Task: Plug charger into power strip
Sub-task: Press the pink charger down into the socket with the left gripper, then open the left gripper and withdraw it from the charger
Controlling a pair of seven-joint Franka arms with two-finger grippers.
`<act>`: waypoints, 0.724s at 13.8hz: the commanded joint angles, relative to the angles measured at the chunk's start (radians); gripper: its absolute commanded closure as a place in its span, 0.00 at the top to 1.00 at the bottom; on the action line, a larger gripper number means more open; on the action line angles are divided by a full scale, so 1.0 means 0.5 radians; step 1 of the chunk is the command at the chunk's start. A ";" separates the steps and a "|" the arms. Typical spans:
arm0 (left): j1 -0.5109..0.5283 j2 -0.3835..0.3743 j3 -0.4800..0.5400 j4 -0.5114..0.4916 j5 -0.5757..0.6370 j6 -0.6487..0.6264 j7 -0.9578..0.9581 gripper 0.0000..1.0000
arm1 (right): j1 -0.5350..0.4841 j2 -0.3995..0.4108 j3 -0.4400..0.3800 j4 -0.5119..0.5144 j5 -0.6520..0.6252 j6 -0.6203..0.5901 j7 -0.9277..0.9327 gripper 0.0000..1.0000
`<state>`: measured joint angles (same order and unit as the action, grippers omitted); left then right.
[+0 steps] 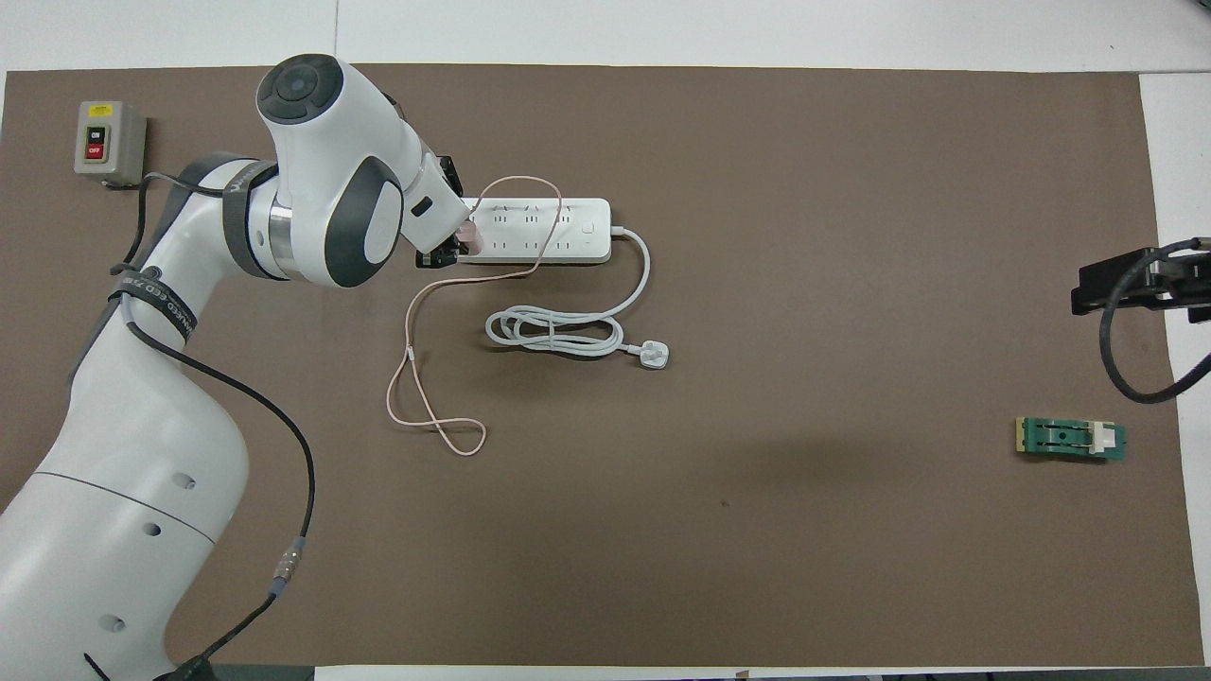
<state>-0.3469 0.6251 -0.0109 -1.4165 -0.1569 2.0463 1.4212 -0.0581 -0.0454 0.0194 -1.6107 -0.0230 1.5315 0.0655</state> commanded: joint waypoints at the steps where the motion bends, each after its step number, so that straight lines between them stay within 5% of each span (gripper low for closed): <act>1: 0.031 -0.084 0.019 -0.005 0.035 0.040 0.051 1.00 | -0.043 -0.026 0.032 -0.040 -0.015 0.014 -0.054 1.00; 5: 0.053 -0.286 0.025 -0.014 -0.033 -0.095 -0.166 1.00 | -0.049 -0.029 0.035 -0.040 -0.018 0.008 -0.076 1.00; 10: 0.181 -0.645 0.028 -0.002 -0.030 -0.612 -0.832 1.00 | -0.040 -0.038 0.038 -0.046 -0.018 0.005 -0.094 1.00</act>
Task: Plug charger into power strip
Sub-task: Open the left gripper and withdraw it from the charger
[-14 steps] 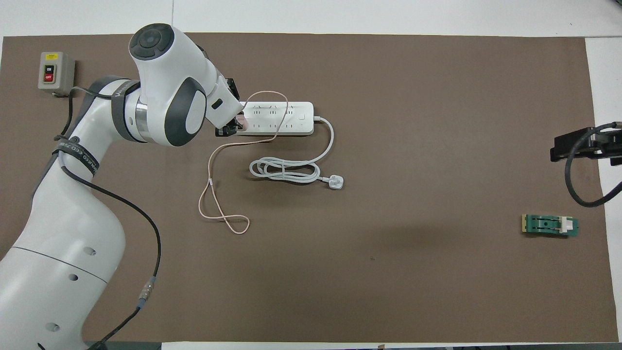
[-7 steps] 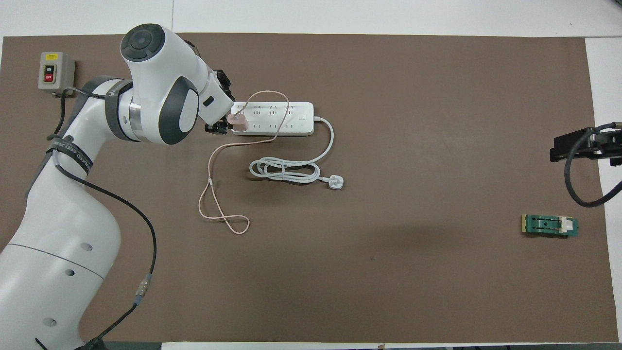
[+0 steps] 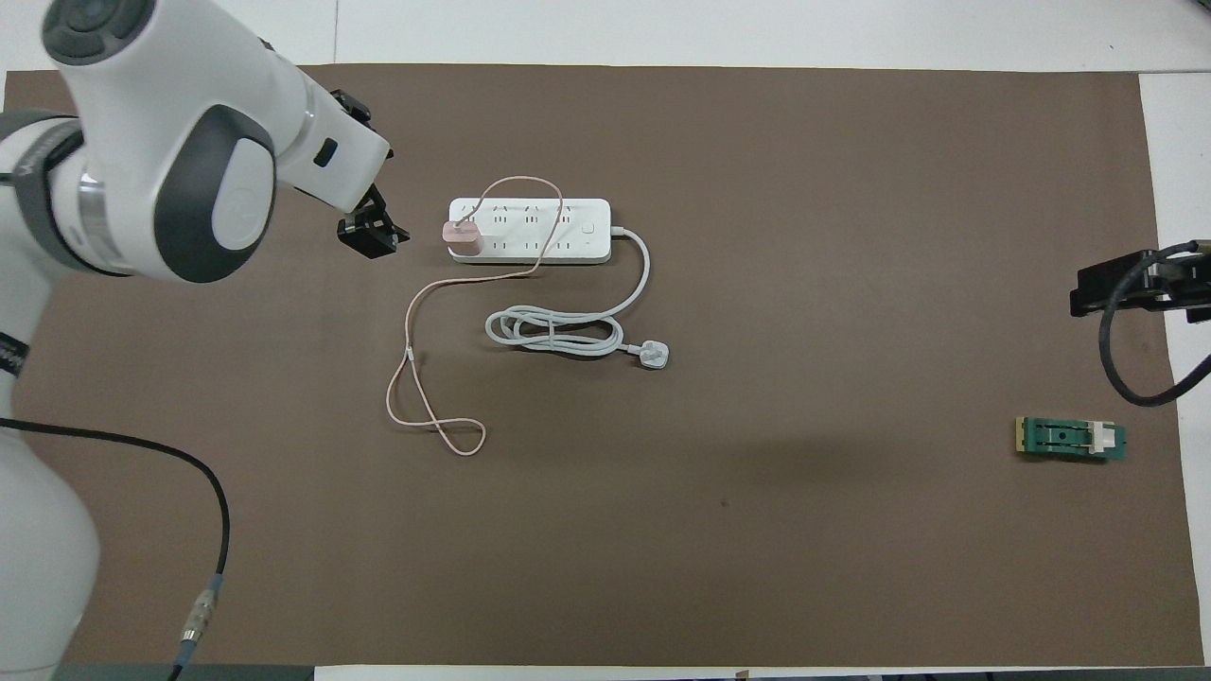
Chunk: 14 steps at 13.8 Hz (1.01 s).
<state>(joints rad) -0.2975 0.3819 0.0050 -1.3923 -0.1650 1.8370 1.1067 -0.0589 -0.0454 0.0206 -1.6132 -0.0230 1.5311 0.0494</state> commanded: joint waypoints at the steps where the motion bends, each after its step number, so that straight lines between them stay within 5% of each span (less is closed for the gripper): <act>1: 0.104 -0.232 -0.001 -0.053 -0.011 -0.286 -0.322 1.00 | -0.036 -0.038 0.036 -0.044 -0.018 0.006 -0.062 1.00; 9: 0.138 -0.536 0.226 -0.053 0.173 -0.668 -1.592 1.00 | -0.014 -0.044 0.045 -0.050 -0.003 0.009 -0.044 1.00; 14: 0.141 -0.592 0.229 -0.084 0.244 -0.732 -1.725 1.00 | 0.029 -0.044 0.057 -0.050 0.006 0.009 -0.050 1.00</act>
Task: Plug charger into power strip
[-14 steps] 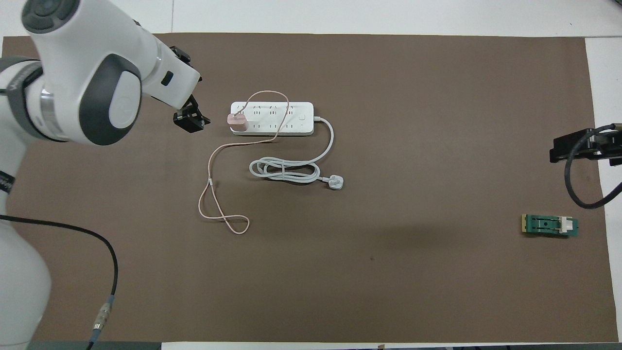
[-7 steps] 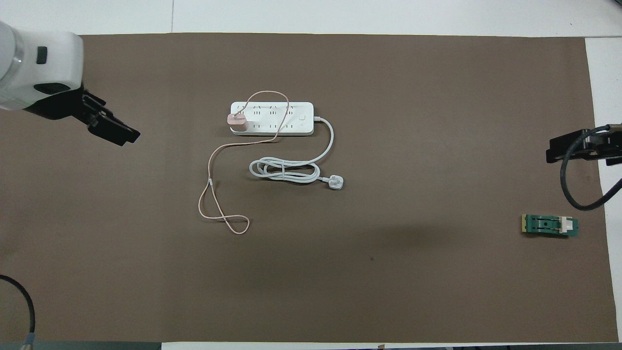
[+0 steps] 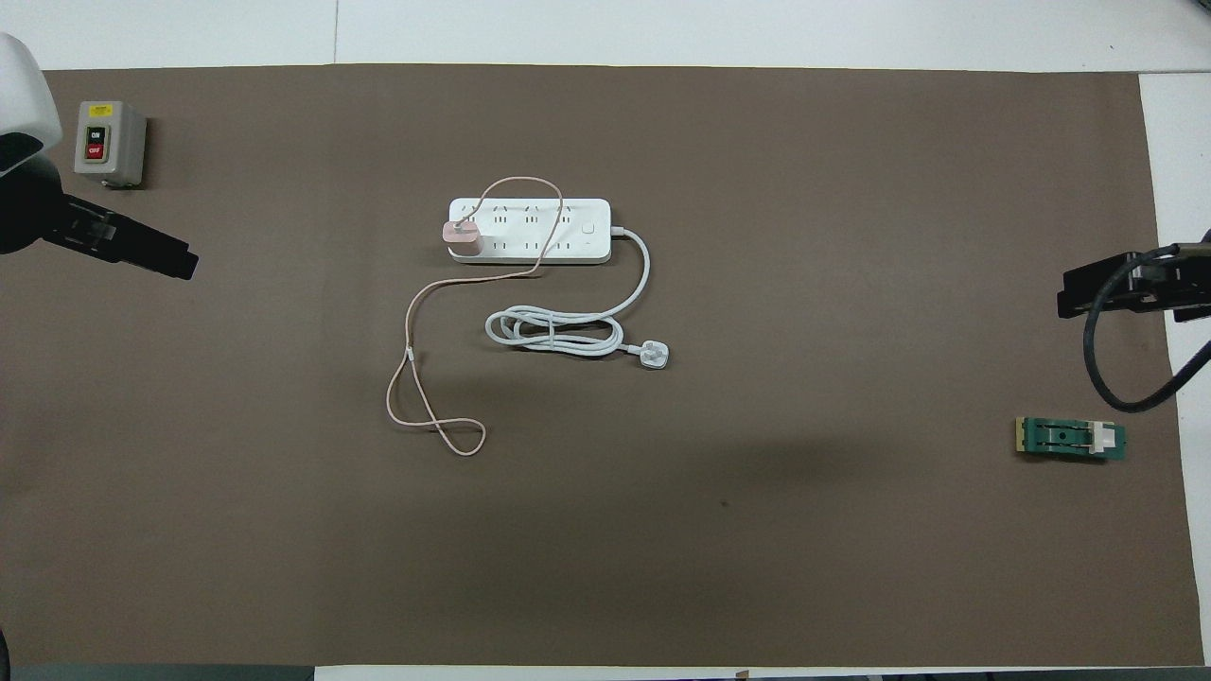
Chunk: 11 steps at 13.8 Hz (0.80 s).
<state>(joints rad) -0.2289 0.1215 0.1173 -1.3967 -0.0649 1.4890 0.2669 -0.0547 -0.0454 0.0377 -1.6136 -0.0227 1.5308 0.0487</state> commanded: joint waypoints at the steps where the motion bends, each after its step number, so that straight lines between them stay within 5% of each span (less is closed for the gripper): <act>1: 0.004 -0.074 0.008 -0.099 0.044 -0.024 -0.046 1.00 | 0.036 -0.044 0.023 -0.049 0.005 0.009 -0.045 1.00; 6: 0.013 -0.093 0.032 -0.103 0.157 -0.097 -0.392 1.00 | 0.036 -0.044 0.023 -0.049 0.005 0.006 -0.048 1.00; 11: 0.203 -0.308 -0.007 -0.351 0.164 -0.054 -0.310 1.00 | 0.030 -0.044 0.023 -0.046 0.005 0.006 -0.048 1.00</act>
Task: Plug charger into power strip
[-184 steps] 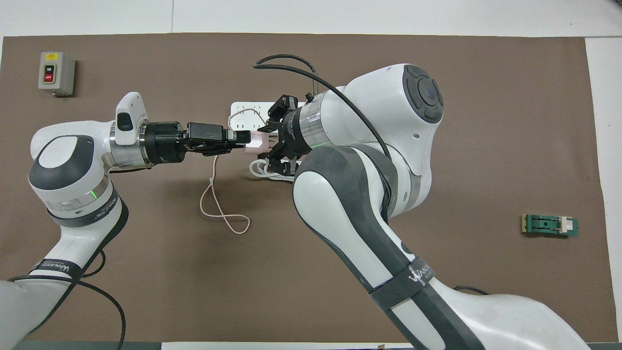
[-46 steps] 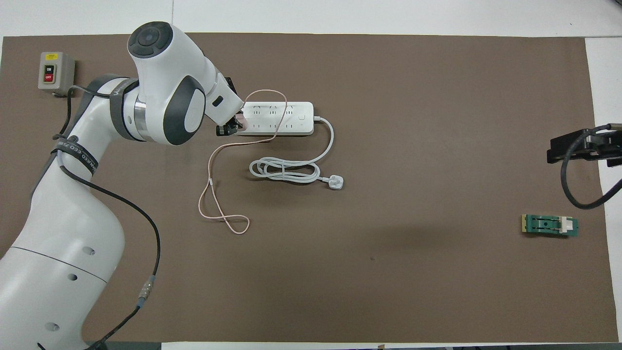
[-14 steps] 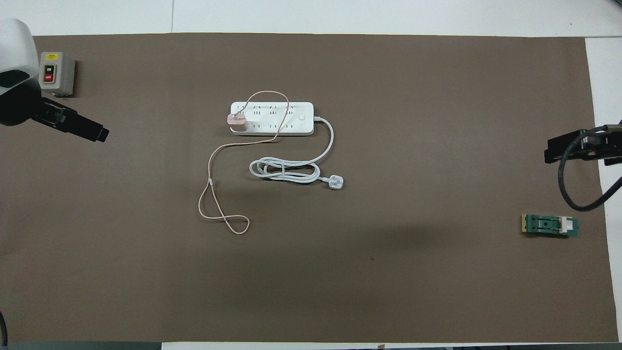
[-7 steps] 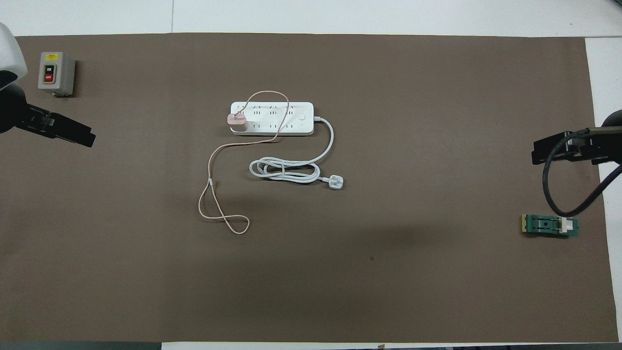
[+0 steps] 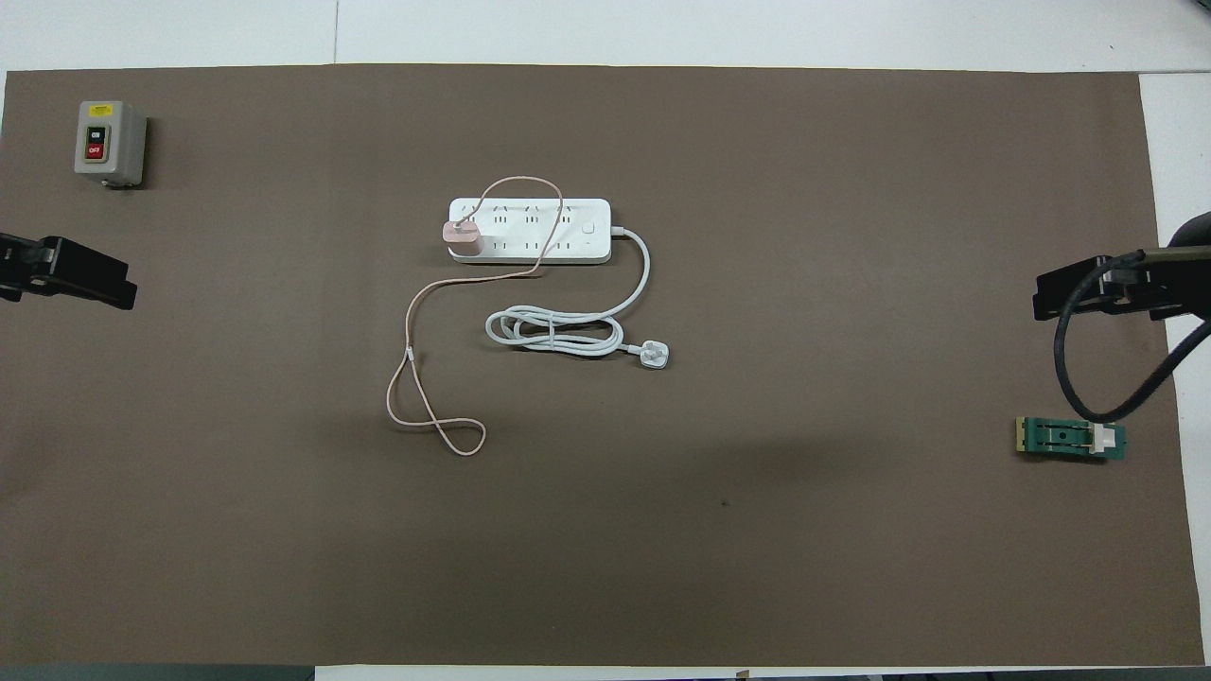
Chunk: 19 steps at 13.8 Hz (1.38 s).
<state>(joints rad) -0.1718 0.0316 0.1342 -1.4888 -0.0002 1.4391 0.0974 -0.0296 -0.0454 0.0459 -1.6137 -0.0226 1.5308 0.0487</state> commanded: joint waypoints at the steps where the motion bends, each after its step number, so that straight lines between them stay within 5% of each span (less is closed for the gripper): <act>1: 0.113 -0.131 -0.053 -0.152 0.037 0.043 0.041 1.00 | -0.021 -0.044 0.006 -0.049 0.005 0.006 -0.048 1.00; 19: 0.236 -0.100 -0.164 -0.143 0.016 0.082 0.017 1.00 | -0.036 -0.044 0.006 -0.049 0.005 0.006 -0.054 1.00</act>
<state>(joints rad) -0.0690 -0.0002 0.0666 -1.5406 0.0003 1.4601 0.1132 -0.0328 -0.0454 0.0436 -1.6137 -0.0226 1.5308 0.0487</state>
